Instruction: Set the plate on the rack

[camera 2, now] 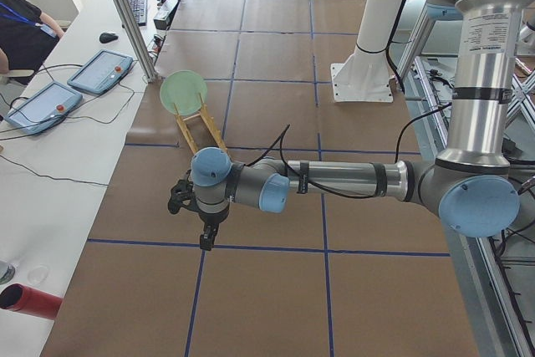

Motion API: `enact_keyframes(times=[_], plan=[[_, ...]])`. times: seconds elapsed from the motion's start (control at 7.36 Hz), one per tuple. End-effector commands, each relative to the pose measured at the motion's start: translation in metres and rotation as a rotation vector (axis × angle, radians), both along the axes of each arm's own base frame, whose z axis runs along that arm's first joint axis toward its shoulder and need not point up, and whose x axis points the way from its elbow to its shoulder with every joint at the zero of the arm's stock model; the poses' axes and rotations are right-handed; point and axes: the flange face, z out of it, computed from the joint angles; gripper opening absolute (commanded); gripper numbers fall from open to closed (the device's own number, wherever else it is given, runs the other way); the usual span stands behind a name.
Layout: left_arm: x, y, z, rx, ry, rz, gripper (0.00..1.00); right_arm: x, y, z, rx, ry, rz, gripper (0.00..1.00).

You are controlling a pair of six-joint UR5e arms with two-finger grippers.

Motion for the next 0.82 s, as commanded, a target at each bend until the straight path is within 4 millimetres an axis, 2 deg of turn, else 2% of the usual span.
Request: enact_keyframes(times=[0.0,0.41,0.68], plan=[[-0.011,0.0,-0.002,-0.01,-0.002,-0.013,1.0,0.0,0.0,0.0,0.0,0.0,0.0,1.0],[-0.026,0.004,-0.02,0.035,0.007,-0.044,1.0,0.0,0.0,0.0,0.001,0.0,-0.001,1.0],[-0.027,0.005,-0.018,0.029,-0.003,-0.048,1.0,0.0,0.0,0.0,0.001,0.0,0.001,1.0]])
